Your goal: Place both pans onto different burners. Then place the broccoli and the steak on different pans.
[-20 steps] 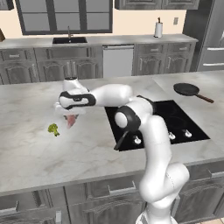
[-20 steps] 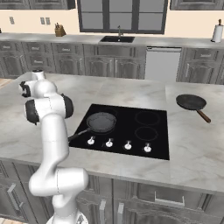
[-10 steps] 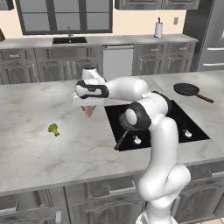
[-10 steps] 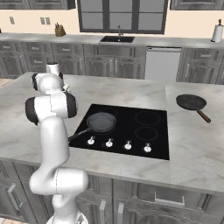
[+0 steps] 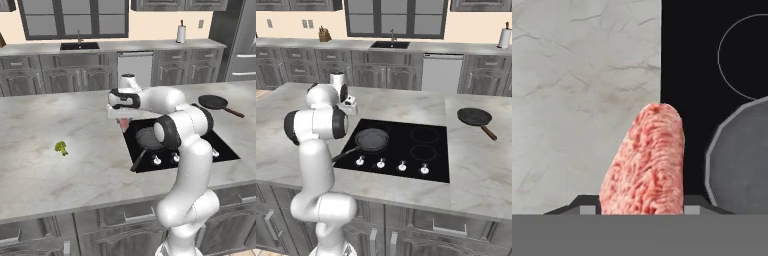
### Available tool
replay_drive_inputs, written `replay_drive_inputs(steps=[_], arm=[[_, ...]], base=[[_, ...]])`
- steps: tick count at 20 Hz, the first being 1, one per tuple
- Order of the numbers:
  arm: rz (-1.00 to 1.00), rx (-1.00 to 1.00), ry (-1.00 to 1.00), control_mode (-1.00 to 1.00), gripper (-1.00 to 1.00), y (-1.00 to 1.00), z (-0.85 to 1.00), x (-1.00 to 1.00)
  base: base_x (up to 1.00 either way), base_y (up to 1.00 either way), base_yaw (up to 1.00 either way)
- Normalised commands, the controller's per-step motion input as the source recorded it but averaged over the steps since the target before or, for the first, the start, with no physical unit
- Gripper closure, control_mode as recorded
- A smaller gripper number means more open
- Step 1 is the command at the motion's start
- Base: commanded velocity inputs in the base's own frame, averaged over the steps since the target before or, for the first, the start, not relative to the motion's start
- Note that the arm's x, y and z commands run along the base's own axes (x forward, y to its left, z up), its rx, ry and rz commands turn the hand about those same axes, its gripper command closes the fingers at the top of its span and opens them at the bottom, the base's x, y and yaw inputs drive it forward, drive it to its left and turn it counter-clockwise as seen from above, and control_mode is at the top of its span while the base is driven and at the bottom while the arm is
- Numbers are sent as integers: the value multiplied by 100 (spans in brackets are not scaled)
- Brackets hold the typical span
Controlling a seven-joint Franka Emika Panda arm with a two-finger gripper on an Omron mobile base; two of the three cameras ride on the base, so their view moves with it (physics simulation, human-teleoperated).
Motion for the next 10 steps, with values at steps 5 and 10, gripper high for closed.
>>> replay_drive_inputs(steps=[5, 10], arm=[[0, 0, 0, -100, 100, -100, 0, -17], [0, 0, -1, -100, 100, -93, -14, -18]], base=[[0, 0, 0], [0, 0, 0]])
